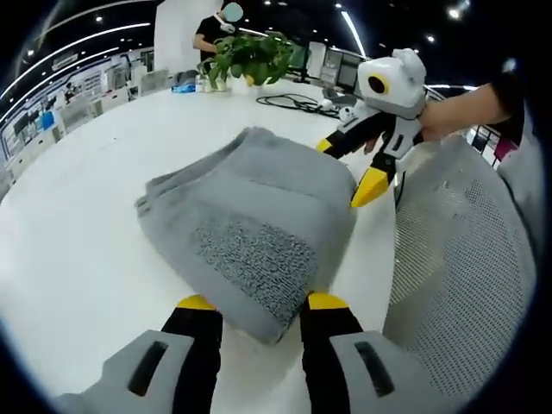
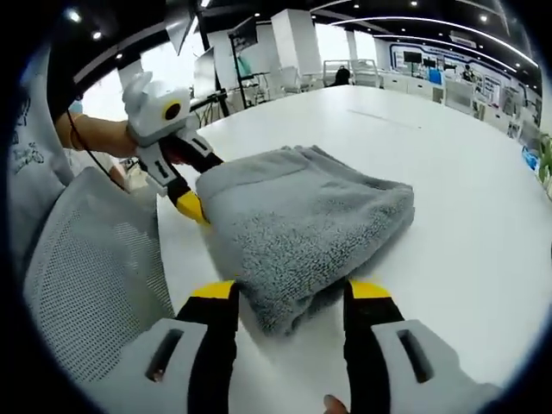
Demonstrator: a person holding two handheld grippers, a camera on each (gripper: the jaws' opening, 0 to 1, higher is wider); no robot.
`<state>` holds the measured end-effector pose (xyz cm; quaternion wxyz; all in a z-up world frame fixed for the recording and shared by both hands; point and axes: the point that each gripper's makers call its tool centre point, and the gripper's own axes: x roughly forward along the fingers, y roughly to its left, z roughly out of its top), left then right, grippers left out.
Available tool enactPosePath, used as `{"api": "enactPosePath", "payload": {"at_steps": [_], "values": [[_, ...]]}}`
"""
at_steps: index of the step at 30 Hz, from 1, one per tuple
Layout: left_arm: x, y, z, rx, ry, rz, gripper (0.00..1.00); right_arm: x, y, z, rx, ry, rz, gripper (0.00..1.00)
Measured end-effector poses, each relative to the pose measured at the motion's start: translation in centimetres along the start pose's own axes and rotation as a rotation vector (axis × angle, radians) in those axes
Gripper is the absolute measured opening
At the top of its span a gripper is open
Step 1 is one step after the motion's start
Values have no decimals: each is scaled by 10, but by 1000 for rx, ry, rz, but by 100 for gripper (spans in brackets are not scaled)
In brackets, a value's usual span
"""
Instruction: Fold the towel on the table until its edges align and the towel forms a compact rectangular stack.
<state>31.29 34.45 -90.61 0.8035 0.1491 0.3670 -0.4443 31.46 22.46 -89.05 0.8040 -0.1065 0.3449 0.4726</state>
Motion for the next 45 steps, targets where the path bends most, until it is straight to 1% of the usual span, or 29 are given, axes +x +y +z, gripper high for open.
{"api": "enactPosePath", "payload": {"at_steps": [3, 6, 11, 16, 18, 21, 25, 32, 34, 37, 41, 45], "values": [[5, 4, 2, 30, 12, -1, 36, 3, -4, 6, -32, 9, 10, 49], [8, 14, 6, 32, 11, 9, 36, 7, -14, 11, -44, 10, 12, 48], [17, 35, 19, -21, -11, 30, 36, 13, -35, 21, -24, -3, -2, 46], [27, 56, 33, -52, -26, 58, 36, 20, -59, 31, 5, -14, -18, 44], [31, 65, 39, -71, -33, 54, 36, 22, -69, 35, 4, -13, -23, 43], [34, 73, 45, -89, -41, 61, 36, 26, -83, 42, 4, -17, -40, 44], [39, 81, 49, -99, -49, 74, 36, 30, -96, 45, 13, -16, -60, 47], [41, 84, 51, -96, -53, 82, 36, 31, -99, 45, 21, -24, -57, 47], [40, 84, 51, -96, -53, 80, 36, 31, -97, 45, 26, -30, -57, 46], [38, 84, 52, -102, -55, 86, 39, 28, -95, 45, 33, -36, -57, 46], [29, 84, 56, -108, -76, 93, 43, 20, -91, 41, 27, -28, -48, 46], [15, 87, 58, -108, -93, 117, 47, 6, -92, 42, 47, -50, -68, 47]]}}
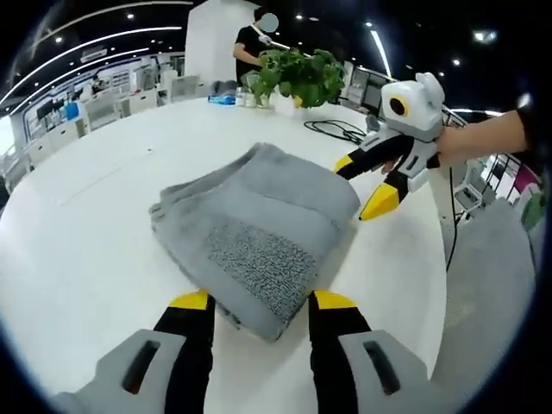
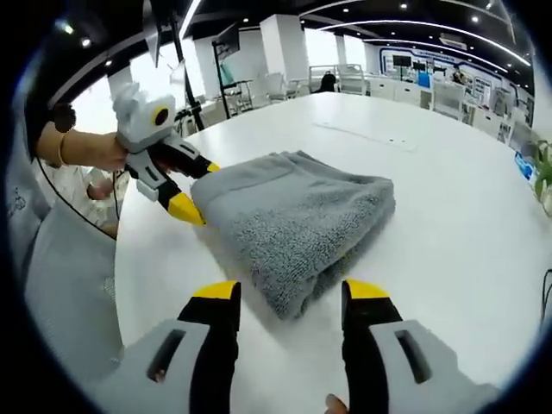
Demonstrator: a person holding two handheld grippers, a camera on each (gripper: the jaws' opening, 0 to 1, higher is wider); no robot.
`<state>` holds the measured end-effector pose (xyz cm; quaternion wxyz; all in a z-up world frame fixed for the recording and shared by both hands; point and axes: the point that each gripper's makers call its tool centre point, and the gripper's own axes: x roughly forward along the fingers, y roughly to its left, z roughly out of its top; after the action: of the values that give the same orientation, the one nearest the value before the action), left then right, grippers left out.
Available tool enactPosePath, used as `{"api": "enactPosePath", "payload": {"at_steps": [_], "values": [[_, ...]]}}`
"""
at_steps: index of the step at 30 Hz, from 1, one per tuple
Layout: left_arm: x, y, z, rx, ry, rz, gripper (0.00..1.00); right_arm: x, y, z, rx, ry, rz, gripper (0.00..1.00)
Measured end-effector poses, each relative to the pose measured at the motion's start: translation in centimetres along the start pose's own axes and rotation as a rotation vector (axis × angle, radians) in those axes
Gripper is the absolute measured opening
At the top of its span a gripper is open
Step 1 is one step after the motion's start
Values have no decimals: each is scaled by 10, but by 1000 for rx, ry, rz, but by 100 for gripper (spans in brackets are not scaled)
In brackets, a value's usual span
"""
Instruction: Fold the towel on the table until its edges align and the towel forms a compact rectangular stack.
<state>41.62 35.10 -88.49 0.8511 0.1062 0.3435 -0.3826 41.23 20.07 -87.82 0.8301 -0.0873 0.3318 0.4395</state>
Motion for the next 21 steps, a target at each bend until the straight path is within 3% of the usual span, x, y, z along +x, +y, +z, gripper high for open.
{"api": "enactPosePath", "payload": {"at_steps": [10, 12, 21], "values": [[-56, 3, 15, -12, -113, 91, 66, -44, 12, -3, 27, -42, -47, 51], [-67, 1, 17, -24, -143, 101, 66, -56, 15, -1, 65, -76, -70, 51], [-98, -9, 5, -24, -174, 118, 73, -81, 31, -9, 110, -115, -103, 52]]}}
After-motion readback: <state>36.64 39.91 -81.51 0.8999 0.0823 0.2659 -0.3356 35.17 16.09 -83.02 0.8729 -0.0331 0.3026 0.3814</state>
